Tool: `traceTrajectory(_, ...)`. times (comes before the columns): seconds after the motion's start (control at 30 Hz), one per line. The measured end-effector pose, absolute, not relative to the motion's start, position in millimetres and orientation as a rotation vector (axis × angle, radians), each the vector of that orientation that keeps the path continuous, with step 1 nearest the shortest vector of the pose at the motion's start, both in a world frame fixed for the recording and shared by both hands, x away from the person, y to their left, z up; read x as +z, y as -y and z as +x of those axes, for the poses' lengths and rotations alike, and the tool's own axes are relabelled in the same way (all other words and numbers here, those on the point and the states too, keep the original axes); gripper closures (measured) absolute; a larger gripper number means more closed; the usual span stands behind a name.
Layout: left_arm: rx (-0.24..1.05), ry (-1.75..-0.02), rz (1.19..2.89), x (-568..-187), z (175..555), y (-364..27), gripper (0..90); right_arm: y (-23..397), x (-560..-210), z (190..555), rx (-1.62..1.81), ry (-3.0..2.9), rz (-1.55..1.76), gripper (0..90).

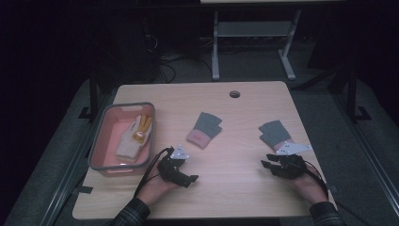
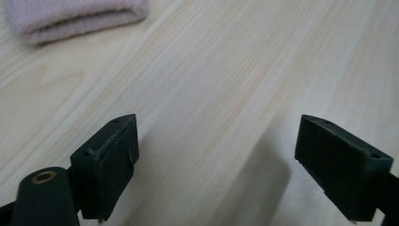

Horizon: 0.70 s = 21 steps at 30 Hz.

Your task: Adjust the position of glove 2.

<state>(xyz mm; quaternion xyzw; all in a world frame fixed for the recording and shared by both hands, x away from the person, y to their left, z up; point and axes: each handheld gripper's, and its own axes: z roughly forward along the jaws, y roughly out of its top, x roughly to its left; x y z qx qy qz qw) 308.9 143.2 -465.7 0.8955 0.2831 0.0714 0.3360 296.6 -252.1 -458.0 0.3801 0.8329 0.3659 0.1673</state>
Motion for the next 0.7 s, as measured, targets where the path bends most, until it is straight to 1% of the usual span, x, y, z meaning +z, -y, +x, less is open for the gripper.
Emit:
traceTrajectory(0.03,0.208,-0.739,2.334,-467,308,-144,13.4,252,-458,297,1.041,-2.37,1.082,68.9)
traceTrajectory(0.13,0.239,-0.715,2.336,-469,307,-145,13.0,259,-451,306,1.032,-2.318,1.115,87.6)
traceTrajectory(0.17,0.262,-0.692,2.341,-470,305,-145,12.9,261,-449,309,1.042,-2.296,1.141,89.9)
traceTrajectory(0.4,0.276,-0.646,2.263,-477,304,-153,12.8,289,-440,333,1.0,-2.216,1.225,90.0)
traceTrajectory(0.7,0.275,-0.644,2.266,-477,304,-153,12.8,316,-442,350,0.942,-2.157,1.313,90.0)
